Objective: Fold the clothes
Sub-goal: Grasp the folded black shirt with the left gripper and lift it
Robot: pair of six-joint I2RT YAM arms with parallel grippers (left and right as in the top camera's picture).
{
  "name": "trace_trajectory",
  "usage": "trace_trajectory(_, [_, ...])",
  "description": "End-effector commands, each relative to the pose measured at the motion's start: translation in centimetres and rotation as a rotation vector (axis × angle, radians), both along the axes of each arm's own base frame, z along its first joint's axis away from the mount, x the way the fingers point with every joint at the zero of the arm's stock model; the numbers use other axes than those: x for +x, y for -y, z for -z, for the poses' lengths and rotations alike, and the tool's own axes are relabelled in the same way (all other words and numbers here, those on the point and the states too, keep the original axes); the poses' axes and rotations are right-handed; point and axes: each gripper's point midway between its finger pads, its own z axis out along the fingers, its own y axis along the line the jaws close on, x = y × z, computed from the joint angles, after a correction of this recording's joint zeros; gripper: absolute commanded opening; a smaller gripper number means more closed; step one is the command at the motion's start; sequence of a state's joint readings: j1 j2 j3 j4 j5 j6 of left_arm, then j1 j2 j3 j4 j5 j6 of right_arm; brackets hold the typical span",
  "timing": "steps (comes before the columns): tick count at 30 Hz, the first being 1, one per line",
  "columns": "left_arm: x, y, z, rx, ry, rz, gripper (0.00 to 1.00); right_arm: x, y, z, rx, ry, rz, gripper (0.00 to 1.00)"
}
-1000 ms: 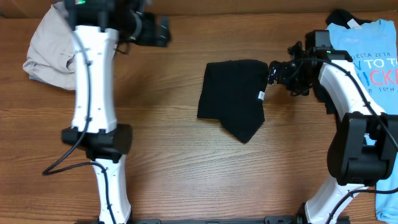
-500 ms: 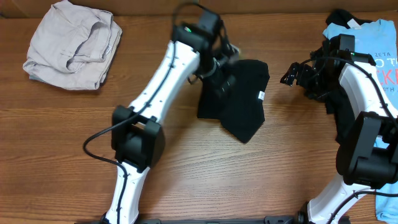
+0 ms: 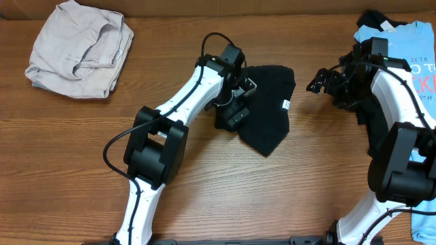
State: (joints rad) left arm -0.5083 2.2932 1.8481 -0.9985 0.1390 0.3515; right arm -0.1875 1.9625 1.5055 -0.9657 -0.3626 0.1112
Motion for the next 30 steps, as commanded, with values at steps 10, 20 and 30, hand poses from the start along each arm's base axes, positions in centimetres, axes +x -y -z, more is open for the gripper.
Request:
trace_trajectory(10, [5.1, -11.3, 0.4, 0.401, 0.212, -0.320, 1.00, 0.8, -0.1, -2.5, -0.005, 0.071, -0.009, 1.00])
trace_trajectory(20, [7.7, -15.3, -3.6, 0.348, 0.220, -0.436, 1.00, 0.9, -0.1, -2.5, -0.005, 0.073, -0.009, 1.00])
trace_trajectory(30, [2.0, -5.0, -9.4, 0.131, 0.052, -0.081, 1.00, 1.0, -0.1, -2.6, -0.006, 0.078, -0.009, 1.00])
